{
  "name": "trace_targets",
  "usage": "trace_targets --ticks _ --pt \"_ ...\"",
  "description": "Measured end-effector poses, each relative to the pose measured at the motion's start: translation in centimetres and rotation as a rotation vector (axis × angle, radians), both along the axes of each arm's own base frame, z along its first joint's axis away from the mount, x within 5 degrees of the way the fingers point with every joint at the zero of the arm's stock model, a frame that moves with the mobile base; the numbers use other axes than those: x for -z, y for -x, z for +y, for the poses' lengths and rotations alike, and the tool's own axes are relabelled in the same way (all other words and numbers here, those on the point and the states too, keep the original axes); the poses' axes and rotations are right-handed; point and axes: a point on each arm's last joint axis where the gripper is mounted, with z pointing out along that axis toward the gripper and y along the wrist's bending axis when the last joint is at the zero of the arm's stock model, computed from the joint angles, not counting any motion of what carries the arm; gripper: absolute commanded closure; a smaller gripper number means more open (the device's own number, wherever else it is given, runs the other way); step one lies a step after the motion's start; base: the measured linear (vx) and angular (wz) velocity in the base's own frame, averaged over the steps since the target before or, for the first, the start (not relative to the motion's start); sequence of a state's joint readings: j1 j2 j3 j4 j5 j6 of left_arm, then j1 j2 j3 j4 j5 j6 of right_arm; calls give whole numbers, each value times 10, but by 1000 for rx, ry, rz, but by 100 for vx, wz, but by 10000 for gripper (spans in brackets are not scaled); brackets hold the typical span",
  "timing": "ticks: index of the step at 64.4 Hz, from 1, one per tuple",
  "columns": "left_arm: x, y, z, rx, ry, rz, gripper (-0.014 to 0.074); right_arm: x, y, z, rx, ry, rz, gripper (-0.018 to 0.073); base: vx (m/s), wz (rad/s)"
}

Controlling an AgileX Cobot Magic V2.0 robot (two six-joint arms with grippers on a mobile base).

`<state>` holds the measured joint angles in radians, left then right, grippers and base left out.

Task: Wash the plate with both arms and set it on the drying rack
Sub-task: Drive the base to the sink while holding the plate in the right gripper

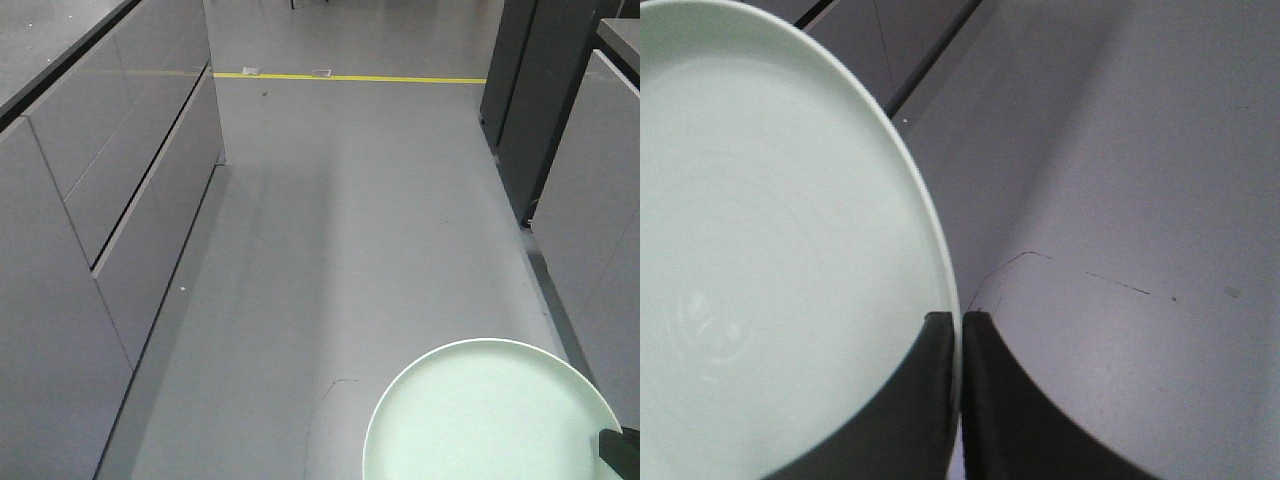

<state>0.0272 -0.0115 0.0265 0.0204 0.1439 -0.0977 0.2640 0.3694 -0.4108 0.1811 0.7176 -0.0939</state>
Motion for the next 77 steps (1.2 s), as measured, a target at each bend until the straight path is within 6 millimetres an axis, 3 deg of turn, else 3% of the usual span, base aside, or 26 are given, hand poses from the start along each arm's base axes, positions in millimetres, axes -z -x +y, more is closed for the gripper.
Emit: trace_targets --ticks 77 --pt "0 0 0 0 0 0 602 0 0 0 0 0 0 568 32 -10"
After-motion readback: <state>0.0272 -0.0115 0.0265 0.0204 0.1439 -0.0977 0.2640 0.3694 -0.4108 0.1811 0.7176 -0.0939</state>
